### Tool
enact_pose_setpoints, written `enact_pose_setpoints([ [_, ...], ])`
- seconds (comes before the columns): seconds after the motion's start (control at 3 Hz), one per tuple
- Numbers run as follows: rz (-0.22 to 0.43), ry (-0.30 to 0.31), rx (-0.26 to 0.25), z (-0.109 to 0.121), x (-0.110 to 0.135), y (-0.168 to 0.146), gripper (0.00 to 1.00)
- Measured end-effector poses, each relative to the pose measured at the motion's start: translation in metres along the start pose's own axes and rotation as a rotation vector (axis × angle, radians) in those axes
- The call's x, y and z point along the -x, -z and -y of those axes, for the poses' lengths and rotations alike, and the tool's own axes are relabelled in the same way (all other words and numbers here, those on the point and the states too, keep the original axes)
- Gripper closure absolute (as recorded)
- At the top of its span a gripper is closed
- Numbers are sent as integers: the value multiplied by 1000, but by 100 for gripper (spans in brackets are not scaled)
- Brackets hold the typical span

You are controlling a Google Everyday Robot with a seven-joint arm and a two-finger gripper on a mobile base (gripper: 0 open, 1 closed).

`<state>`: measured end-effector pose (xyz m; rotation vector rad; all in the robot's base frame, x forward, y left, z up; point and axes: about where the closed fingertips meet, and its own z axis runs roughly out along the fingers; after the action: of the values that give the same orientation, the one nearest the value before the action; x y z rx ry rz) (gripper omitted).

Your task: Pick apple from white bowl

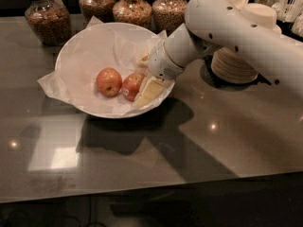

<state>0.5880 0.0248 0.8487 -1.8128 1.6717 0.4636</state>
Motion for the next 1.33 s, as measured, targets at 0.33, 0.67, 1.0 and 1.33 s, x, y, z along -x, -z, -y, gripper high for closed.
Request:
enact_pose_setpoints([
  [0.33, 5, -3, 11, 1, -1, -5, 40],
  [0.67, 5, -3, 11, 1, -1, -6, 63],
  [1.0, 5, -3, 11, 1, -1, -5, 86],
  [1.33, 23, -5, 18, 1, 1, -4, 100],
])
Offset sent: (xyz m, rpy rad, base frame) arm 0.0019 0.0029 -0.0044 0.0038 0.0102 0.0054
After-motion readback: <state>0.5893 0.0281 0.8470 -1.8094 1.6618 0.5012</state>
